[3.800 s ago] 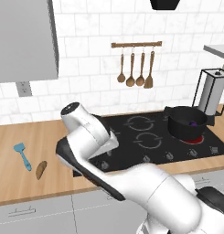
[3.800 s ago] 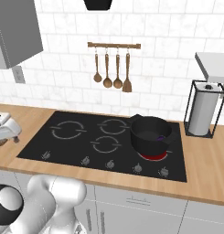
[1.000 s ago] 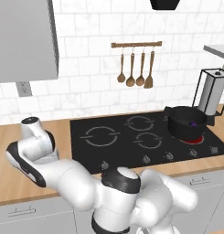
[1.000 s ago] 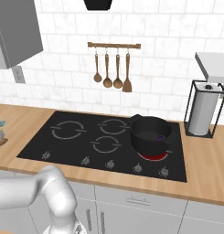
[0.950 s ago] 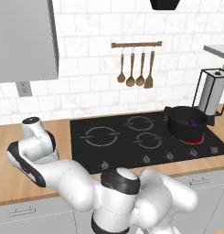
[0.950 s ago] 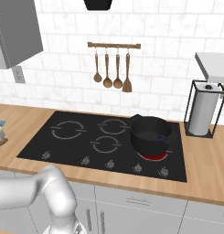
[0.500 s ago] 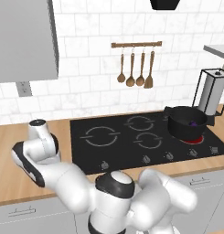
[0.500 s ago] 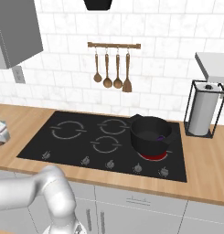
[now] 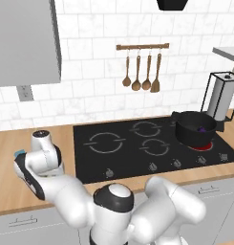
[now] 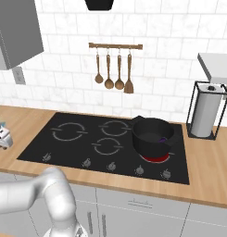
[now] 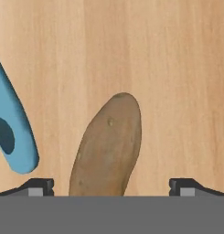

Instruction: Put the eggplant and sweet potato in the pot. Retrieve the spatula and lightly stir the vegetables in the pot.

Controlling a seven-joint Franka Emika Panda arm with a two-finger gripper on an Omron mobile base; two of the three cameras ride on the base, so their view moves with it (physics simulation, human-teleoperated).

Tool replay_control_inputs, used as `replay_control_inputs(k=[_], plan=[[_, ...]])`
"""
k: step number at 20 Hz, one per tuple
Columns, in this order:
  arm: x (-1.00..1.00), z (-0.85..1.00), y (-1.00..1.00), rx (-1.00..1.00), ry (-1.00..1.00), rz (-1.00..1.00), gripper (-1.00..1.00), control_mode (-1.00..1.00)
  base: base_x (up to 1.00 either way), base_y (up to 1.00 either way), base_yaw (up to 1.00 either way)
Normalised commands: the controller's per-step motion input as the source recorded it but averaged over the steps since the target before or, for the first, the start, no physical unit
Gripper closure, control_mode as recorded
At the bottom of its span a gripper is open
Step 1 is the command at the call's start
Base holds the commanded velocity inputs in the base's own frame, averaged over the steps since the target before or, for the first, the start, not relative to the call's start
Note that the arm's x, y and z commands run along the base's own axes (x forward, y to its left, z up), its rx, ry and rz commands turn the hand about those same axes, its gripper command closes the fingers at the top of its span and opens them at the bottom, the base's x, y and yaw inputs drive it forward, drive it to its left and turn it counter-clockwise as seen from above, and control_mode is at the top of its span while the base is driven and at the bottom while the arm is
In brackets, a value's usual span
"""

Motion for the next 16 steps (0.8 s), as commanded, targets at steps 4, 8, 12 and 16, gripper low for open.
replay_control_inputs(k=[4,8,12,16], plan=[[0.01,-0.33,0.07,0.0,0.0,0.0,-1.0,-1.0,0.0,0.0,0.0],[0.0,-0.33,0.04,0.0,0.0,0.0,1.0,-1.0,0.0,0.0,0.0],[-0.17,-0.03,-0.03,0.0,0.0,0.0,1.0,-1.0,0.0,0.0,0.0],[-0.42,0.0,-0.28,0.0,0.0,-0.01,1.0,-1.0,0.0,0.0,0.0]])
